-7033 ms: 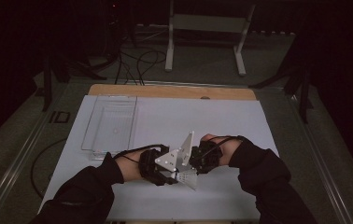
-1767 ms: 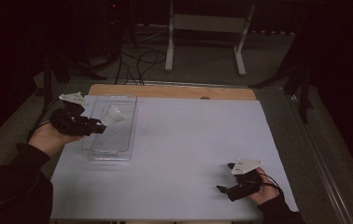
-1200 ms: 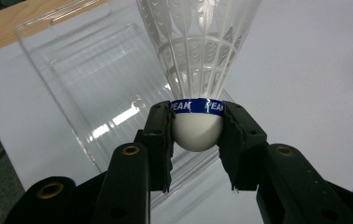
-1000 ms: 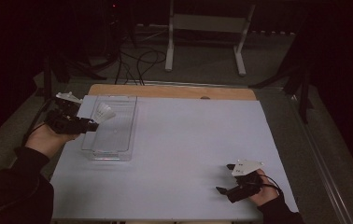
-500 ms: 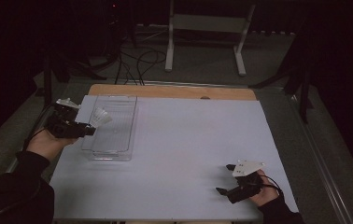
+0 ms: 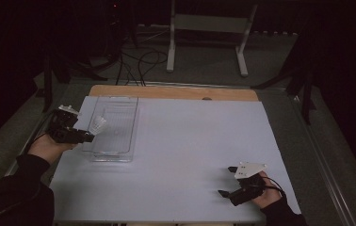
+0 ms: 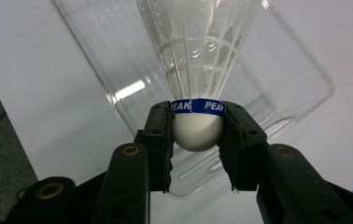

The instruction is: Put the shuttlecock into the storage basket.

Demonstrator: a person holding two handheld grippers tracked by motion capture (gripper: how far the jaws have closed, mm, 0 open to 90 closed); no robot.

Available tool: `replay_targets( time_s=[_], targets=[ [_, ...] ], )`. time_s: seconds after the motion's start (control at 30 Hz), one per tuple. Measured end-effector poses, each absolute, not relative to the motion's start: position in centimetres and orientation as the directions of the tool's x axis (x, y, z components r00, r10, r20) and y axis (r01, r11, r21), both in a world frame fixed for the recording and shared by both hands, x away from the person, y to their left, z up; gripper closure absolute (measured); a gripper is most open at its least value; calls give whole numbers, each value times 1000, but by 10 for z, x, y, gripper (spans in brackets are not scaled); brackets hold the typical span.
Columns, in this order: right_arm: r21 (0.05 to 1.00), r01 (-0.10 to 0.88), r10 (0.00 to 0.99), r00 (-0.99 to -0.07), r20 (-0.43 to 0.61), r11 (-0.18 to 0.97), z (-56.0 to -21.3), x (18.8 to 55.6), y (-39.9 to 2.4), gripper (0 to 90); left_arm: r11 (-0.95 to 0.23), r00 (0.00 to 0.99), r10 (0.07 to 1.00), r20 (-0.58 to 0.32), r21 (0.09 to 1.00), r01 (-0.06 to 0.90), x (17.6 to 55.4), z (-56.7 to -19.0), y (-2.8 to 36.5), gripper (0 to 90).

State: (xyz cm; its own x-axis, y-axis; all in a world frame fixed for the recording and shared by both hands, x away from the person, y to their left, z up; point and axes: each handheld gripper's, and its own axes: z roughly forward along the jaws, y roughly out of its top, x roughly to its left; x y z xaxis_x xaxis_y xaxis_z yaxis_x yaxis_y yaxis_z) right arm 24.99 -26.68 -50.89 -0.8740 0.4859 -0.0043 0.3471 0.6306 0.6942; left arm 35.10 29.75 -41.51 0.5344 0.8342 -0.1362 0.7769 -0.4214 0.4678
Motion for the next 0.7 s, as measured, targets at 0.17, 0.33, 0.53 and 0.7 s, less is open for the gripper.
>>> replay_targets(
  time_s=[0.17,0.33,0.53,0.7],
  targets=[
    [693,347,483,-875,-2,632,-509,250,-267,89,-444,547,827,-125,449,775,352,-420,297,661],
    [690,349,483,-875,-2,634,-509,250,-266,89,-469,562,820,-109,436,768,351,-423,293,661],
    [686,353,481,-877,5,636,-510,250,-266,89,-521,601,796,-69,426,739,351,-427,289,661],
    [688,349,478,-878,4,636,-510,250,-266,89,-542,610,791,-49,407,735,352,-430,288,661]
  ],
)
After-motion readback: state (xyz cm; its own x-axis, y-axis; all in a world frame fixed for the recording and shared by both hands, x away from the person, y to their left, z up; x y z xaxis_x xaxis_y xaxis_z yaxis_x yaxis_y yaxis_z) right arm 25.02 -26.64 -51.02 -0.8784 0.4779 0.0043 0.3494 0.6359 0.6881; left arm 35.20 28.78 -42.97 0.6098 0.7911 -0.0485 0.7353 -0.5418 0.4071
